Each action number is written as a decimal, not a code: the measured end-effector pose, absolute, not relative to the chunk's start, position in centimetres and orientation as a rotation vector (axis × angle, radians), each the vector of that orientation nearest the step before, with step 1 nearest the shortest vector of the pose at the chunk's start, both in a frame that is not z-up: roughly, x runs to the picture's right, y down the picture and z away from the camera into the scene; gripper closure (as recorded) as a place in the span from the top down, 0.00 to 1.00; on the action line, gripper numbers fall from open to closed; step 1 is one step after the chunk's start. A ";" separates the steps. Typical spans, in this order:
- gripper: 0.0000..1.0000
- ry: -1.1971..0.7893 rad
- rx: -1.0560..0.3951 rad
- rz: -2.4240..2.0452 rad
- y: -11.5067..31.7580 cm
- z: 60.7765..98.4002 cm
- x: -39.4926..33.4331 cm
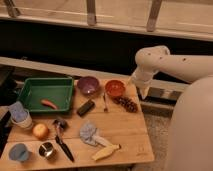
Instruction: Wipe purple bowl with towel
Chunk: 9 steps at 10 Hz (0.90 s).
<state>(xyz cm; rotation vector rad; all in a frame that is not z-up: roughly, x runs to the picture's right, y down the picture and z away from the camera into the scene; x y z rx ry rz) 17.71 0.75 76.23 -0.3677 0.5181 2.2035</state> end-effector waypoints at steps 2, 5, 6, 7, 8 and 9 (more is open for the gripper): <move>0.72 0.518 -0.368 2.204 0.7 76.2 17.7; 0.72 0.515 -0.371 2.199 0.8 76.2 17.7; 0.72 0.504 -0.379 2.176 1.0 76.1 17.4; 0.72 0.499 -0.383 2.155 1.3 75.9 17.1; 0.72 0.490 -0.397 2.114 2.4 75.7 15.9; 0.72 0.482 -0.419 2.077 3.6 75.4 14.5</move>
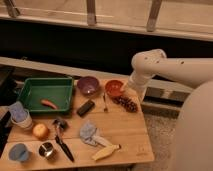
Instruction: Wipe purple bowl with towel
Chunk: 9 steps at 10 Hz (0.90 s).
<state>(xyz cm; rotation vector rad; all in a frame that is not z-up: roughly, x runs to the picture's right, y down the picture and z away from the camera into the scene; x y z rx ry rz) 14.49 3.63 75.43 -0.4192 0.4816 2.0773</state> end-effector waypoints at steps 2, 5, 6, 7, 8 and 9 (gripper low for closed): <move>0.72 0.473 -0.468 2.028 5.7 75.2 12.4; 0.72 0.430 -0.576 1.944 7.4 75.6 7.1; 0.72 0.391 -0.615 1.909 8.2 75.3 5.6; 0.72 0.340 -0.644 1.862 9.2 74.3 4.3; 0.72 0.325 -0.650 1.848 9.6 74.0 4.1; 0.72 0.324 -0.650 1.848 9.6 74.0 4.0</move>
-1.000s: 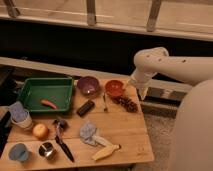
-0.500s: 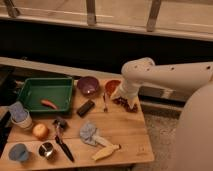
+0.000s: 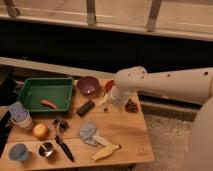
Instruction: Wipe purple bowl with towel
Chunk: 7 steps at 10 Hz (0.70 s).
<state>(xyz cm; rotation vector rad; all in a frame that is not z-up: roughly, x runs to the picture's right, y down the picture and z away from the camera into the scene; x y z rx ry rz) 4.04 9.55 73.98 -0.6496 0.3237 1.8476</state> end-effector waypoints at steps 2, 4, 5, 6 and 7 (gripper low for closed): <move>0.72 0.322 -0.652 1.843 9.5 74.0 3.8; 0.72 0.337 -0.660 1.817 10.0 74.3 3.3; 0.72 0.342 -0.672 1.783 10.3 74.5 2.3; 0.72 0.343 -0.687 1.747 10.6 74.9 1.1; 0.72 0.348 -0.709 1.700 11.0 75.3 -0.4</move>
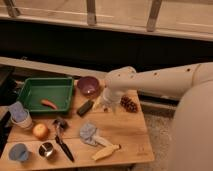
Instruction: Wipe purple bowl with towel
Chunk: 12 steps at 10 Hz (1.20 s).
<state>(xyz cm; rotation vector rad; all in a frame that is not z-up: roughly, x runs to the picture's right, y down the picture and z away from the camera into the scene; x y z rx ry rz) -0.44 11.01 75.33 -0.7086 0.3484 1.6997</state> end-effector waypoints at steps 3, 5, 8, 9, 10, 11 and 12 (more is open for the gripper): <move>0.72 0.360 -0.765 1.595 12.2 76.4 -3.8; 0.72 0.361 -0.821 1.533 13.4 76.9 -5.9; 0.72 0.364 -0.826 1.527 13.6 76.9 -6.0; 0.72 0.363 -0.828 1.525 13.5 76.9 -6.2; 0.72 0.362 -0.834 1.524 13.6 76.9 -6.3; 0.72 0.384 -0.850 1.516 14.0 77.4 -6.3; 0.72 0.389 -0.864 1.503 14.5 78.0 -7.0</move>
